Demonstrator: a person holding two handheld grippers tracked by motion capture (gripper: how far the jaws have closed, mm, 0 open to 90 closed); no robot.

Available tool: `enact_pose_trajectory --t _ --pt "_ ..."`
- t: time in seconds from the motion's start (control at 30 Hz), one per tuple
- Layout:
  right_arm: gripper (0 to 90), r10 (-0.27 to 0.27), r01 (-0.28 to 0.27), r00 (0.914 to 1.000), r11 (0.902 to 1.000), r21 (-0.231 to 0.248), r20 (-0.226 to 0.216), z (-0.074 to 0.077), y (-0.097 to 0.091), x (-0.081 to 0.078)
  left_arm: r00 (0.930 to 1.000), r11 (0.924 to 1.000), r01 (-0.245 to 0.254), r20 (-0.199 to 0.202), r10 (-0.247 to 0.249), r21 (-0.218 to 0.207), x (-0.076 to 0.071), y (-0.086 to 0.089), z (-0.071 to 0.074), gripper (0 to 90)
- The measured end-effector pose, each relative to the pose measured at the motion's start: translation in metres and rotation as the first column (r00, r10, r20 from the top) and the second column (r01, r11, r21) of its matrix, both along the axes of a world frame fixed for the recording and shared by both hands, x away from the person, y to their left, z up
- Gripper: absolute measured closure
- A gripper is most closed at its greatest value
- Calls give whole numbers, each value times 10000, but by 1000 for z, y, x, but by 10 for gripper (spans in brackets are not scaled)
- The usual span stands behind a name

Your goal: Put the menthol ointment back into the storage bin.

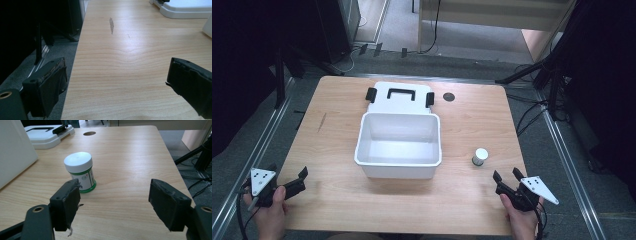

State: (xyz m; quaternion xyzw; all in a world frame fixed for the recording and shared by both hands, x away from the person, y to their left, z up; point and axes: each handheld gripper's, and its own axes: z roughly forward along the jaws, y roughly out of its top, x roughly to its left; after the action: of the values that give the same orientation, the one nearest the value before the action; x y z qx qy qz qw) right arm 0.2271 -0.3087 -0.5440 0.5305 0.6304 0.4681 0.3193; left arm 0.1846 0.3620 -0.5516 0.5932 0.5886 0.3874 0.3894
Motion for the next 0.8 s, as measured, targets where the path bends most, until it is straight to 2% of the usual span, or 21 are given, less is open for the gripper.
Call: enact_pose_trajectory --t 0.03,0.17,0.3,0.37,0.5,0.63,0.8 --pt "265 31 -31 10000 10000 -45 -37 0 0 0 10000 10000 -49 31 49 33 0 -1 0 39" --pt "265 195 -214 9973 9994 -266 -713 3 2 4 10000 10000 -40 -25 40 -2 1 0 0 39" --pt "273 242 -321 9889 9981 -520 -1466 12 6 7 10000 9999 -44 37 44 -99 0 1 0 39" --pt "280 468 -605 9823 9957 -708 -1811 20 9 9 10000 10000 -3 -5 3 -2 0 0 0 39" --pt "273 874 -1224 9622 9848 -1231 -2578 36 14 14 10000 9996 11 -49 -9 268 1 -3 0 40" --pt "276 958 -1613 9338 9727 -1667 -3448 52 18 21 10000 9999 34 -34 -34 133 0 -2 0 40" --pt "282 1102 -2073 9066 9571 -2024 -4074 69 24 30 10000 10000 42 -33 -42 86 -1 -2 0 49"
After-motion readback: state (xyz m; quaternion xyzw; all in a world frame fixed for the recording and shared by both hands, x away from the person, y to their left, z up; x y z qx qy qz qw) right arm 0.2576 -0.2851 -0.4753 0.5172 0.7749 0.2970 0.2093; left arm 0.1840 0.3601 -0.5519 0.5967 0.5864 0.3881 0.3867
